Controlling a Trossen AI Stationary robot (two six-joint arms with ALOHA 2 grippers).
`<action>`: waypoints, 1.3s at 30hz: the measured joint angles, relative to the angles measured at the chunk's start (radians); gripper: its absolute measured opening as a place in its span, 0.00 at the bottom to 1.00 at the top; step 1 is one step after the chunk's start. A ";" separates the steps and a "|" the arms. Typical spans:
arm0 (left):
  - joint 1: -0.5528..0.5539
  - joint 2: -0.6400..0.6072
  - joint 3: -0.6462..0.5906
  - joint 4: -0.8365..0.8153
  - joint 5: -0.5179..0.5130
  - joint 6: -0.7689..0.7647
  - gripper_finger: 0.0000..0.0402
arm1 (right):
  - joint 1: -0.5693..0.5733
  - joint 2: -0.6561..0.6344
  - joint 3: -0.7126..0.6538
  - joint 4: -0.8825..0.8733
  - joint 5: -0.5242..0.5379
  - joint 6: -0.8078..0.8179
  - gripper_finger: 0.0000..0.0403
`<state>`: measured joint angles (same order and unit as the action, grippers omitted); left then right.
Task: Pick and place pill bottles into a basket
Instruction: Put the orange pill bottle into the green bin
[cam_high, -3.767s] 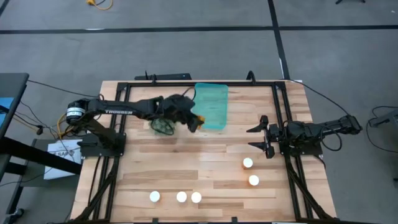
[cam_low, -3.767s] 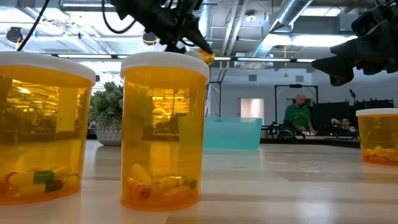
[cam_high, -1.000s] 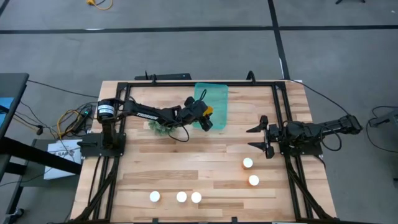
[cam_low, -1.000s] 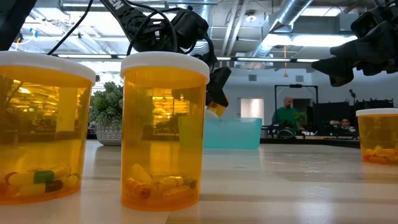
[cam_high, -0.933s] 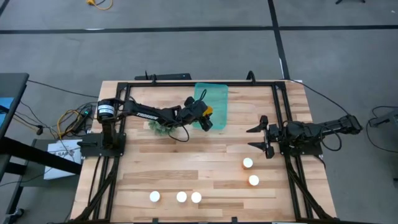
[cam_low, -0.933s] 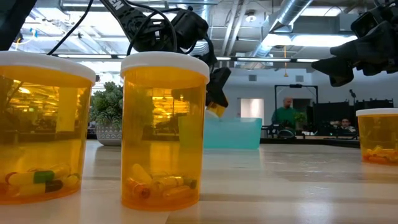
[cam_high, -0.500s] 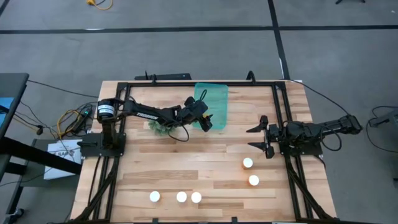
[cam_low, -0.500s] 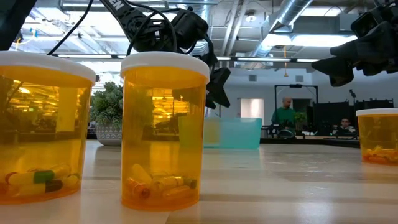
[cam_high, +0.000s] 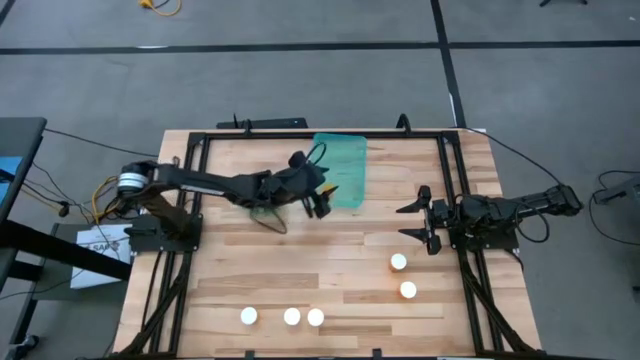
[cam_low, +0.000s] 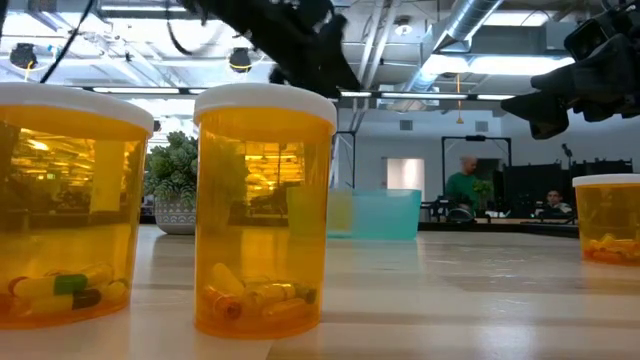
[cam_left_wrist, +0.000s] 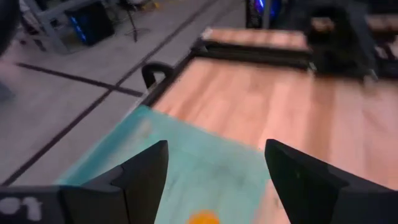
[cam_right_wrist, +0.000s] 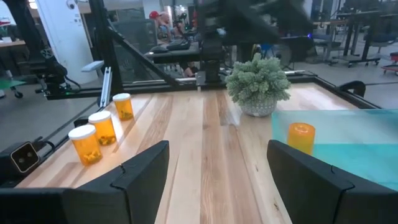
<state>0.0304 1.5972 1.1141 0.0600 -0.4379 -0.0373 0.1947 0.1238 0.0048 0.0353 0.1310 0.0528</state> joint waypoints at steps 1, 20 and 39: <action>-0.021 -0.021 0.000 -0.040 -0.014 0.003 0.65 | 0.000 0.000 0.000 0.000 0.000 0.000 0.66; -0.604 -0.294 -0.002 -0.745 -0.268 -0.399 0.65 | 0.000 0.000 0.000 0.000 0.000 0.000 0.66; -1.030 -0.274 -0.005 -1.064 -0.037 -0.938 0.64 | 0.000 0.000 0.000 0.000 0.000 0.000 0.66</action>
<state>-0.9997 1.3227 1.1090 -1.0038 -0.4745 -0.9757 0.1947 0.1240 0.0049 0.0353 0.1308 0.0528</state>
